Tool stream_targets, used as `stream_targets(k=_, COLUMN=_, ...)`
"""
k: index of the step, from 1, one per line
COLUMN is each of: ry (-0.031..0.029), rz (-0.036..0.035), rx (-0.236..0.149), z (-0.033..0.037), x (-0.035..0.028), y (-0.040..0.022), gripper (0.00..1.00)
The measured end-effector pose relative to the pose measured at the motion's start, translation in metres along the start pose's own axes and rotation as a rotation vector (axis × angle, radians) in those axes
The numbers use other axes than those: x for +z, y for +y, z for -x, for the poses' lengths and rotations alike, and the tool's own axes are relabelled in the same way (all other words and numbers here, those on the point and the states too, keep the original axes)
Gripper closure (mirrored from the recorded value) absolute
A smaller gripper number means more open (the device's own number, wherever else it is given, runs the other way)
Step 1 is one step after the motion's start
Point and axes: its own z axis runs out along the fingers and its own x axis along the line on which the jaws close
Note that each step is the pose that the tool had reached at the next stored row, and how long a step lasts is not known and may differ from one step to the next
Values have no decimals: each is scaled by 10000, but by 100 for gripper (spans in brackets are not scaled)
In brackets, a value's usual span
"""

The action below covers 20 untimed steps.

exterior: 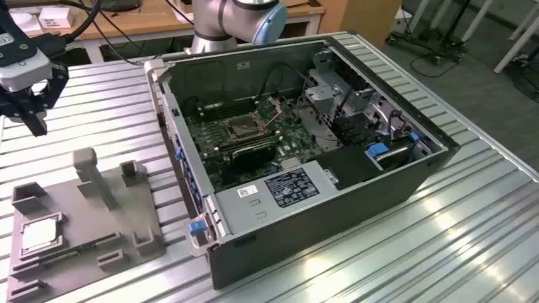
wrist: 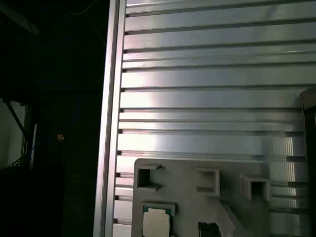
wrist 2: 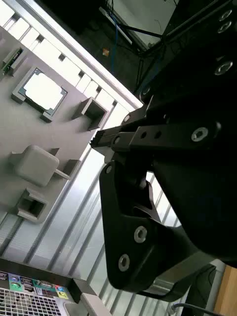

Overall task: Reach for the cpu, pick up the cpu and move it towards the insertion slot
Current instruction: 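Reach for the cpu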

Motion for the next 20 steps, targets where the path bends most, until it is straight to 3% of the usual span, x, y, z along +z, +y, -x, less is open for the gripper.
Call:
stream_targets(k=12, ry=2, rz=-1, rx=0, z=-2, x=-1, y=0, gripper=89)
stream_targets(k=20, ry=0, rz=0, rx=0, z=-82, x=3, y=1, gripper=89)
